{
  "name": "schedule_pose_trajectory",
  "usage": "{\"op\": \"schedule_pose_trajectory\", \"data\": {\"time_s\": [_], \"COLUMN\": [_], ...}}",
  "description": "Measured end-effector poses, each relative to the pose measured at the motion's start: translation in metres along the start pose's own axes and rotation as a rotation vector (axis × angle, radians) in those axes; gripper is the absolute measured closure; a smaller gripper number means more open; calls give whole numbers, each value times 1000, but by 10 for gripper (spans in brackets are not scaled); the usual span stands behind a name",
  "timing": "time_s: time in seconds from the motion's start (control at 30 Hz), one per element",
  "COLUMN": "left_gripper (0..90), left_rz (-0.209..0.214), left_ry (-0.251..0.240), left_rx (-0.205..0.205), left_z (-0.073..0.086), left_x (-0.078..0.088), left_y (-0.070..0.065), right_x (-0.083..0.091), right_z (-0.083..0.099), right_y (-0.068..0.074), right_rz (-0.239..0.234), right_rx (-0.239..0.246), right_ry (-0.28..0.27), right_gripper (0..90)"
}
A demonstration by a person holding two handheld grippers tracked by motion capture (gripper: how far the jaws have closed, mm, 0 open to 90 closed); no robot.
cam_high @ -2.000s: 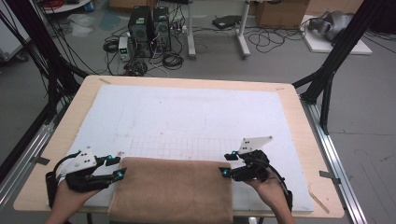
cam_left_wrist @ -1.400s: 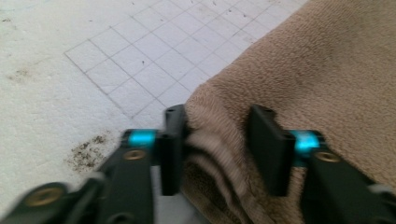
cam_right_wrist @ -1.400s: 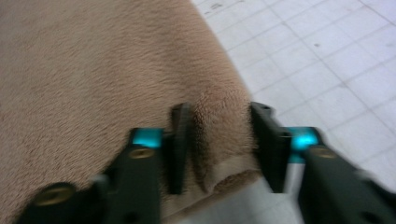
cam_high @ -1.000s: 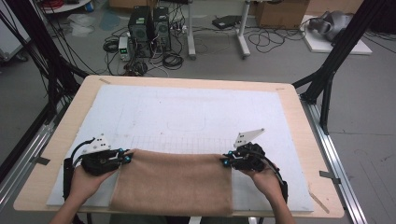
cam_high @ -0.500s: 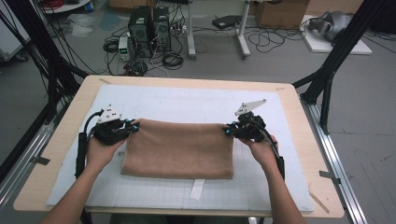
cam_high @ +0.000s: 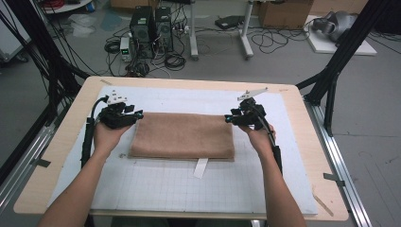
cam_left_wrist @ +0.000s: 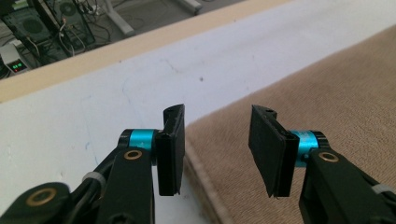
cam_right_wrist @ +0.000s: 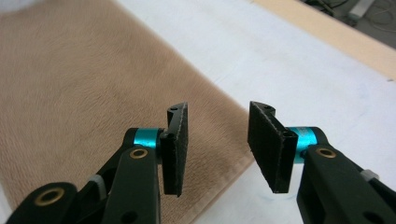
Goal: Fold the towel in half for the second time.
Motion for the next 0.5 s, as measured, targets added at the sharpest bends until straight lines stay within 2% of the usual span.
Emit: {"op": "schedule_pose_trajectory", "data": {"time_s": [0.13,0.27,0.4,0.5], "left_gripper": [568,567,564,565], "left_rz": [36,60,71,80], "left_ry": [-1,-6,-8,-8], "left_rx": [9,-3,-30,-27], "left_z": [16,28,34,40], "left_x": [9,18,24,26], "left_y": [-5,-11,-18,-21], "right_x": [-3,-2,0,2], "right_z": [13,23,31,36], "right_y": [14,25,34,37], "right_rz": [-34,-50,-65,-76], "right_rx": [8,16,19,9], "right_ry": [9,0,2,-3], "right_gripper": [575,566,555,547]}}
Point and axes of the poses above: each handheld gripper's, and its own axes: x roughly backward along the jaws, z roughly out of its underside, y roughly to its left, the point moved 7 cm from there along -x, roughly forward along the jaws, and after that the axes turned 2 degrees about -y, right-handed, at the moved point
